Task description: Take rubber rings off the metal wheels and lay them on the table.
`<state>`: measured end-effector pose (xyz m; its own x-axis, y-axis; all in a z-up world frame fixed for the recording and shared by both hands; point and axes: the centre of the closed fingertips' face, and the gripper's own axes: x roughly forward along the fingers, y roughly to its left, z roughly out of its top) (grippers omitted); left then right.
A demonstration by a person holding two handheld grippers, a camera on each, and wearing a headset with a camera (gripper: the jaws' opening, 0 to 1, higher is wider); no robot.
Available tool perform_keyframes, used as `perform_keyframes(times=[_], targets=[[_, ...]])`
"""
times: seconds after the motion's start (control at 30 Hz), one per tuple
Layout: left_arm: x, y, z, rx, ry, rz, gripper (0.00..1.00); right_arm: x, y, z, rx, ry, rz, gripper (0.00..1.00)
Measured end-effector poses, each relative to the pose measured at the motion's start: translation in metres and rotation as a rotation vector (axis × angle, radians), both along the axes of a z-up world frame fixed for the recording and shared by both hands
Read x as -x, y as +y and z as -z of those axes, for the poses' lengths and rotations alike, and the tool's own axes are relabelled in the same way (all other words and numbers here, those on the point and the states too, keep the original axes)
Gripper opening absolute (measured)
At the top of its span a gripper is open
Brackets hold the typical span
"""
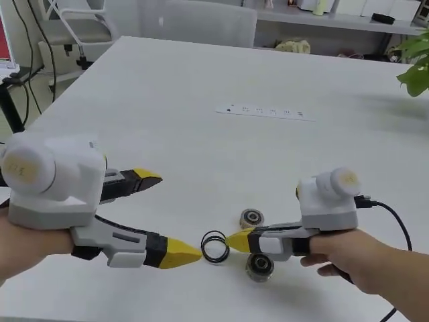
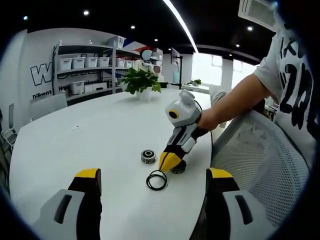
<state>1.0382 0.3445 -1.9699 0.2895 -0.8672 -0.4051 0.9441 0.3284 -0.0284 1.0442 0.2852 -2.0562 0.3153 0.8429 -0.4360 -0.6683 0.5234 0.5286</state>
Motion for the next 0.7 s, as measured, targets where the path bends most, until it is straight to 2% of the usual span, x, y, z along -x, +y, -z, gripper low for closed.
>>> perform_keyframes(times=[0.7], targets=[[-0.0023,-0.0041,0.0051,-0.016,0.017,0.013,0.83,-0.004,-0.0038,0.0078,0.017,0.015,0.018,0.0]])
